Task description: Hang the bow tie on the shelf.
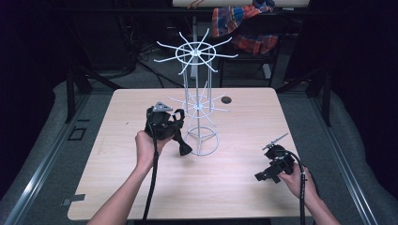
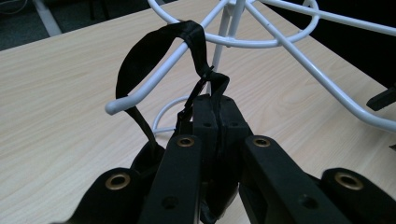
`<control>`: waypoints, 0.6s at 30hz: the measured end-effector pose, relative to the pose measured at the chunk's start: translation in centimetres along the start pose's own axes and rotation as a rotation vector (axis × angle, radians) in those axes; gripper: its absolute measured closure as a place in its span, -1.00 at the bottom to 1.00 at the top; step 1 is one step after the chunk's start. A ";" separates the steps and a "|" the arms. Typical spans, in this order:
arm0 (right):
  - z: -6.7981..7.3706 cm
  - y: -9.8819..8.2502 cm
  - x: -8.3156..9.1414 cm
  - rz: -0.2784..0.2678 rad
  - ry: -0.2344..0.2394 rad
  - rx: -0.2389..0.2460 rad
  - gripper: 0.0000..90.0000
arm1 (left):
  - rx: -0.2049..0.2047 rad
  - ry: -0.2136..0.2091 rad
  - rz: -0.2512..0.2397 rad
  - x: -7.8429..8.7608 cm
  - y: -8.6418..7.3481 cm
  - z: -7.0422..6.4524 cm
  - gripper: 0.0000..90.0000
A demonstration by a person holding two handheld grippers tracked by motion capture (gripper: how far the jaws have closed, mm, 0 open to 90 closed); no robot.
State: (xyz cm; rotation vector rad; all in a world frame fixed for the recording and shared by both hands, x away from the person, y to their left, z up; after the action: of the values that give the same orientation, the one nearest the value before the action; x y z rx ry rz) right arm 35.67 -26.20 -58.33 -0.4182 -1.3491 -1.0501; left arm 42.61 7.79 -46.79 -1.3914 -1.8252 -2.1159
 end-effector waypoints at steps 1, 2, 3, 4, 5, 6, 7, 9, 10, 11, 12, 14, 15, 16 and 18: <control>0.0 0.0 0.0 0.000 0.001 0.000 -0.78 | 0.000 0.001 -0.001 0.0 0.0 0.0 0.95; 0.0 0.0 0.0 0.002 0.001 0.002 -0.78 | 0.002 -0.002 0.000 -0.1 0.0 -0.1 0.94; 0.1 0.1 0.0 -0.004 0.007 -0.003 -0.78 | -0.004 -0.001 0.008 -0.1 -0.1 -0.1 0.93; 0.1 0.1 0.0 -0.006 0.009 -0.003 -0.78 | -0.001 0.004 0.001 -0.3 -0.2 -0.1 0.92; 0.1 0.1 0.0 -0.002 0.008 0.001 -0.78 | -0.004 -0.001 0.013 -0.3 -0.3 0.0 0.92; 0.1 0.0 0.1 0.008 0.006 0.009 -0.78 | -0.002 -0.001 0.014 -0.4 -0.4 0.0 0.92; 0.2 0.1 -0.1 -0.036 0.002 -0.021 -0.78 | 0.000 -0.001 0.018 -0.5 -0.6 0.0 0.92; 0.1 0.0 0.0 -0.012 -0.002 -0.014 -0.78 | 0.001 -0.004 0.026 -0.8 -0.9 -0.2 0.91; 0.2 0.1 -0.1 -0.022 0.003 -0.019 -0.78 | -0.004 -0.005 0.034 -0.8 -1.0 -0.2 0.90; 0.0 0.0 0.0 -0.001 0.002 -0.001 -0.78 | -0.002 0.000 0.029 -0.9 -1.1 -0.2 0.90; 0.1 0.1 0.0 -0.005 0.007 -0.002 -0.78 | -0.002 0.004 0.025 -0.9 -1.1 -0.1 0.90; 0.1 0.0 0.1 0.010 0.003 0.009 -0.78 | 0.001 0.010 0.020 -0.9 -1.0 0.0 0.92; 0.0 0.0 0.1 0.019 -0.004 0.017 -0.78 | 0.001 0.013 0.020 -0.9 -1.0 0.0 0.93; 0.1 0.1 0.0 -0.006 0.008 0.000 -0.78 | 0.001 0.011 0.025 -0.9 -1.1 0.1 0.93; 0.0 0.0 0.1 0.007 0.009 0.006 -0.78 | 0.005 0.010 0.023 -1.1 -1.2 0.1 0.92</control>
State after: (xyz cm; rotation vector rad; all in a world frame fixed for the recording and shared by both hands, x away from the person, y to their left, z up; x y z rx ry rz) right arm 35.65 -26.20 -58.28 -0.4128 -1.3422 -1.0407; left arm 42.72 7.71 -48.36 -1.3909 -1.8012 -2.1023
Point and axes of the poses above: each handheld gripper's, and its own axes: x roughly backward along the jaws, y roughly out of its top, z roughly to its left, the point moved 6 cm from there along -x, roughly forward along the jaws, and after that the axes turned 4 degrees about y, right-handed, at the moved point
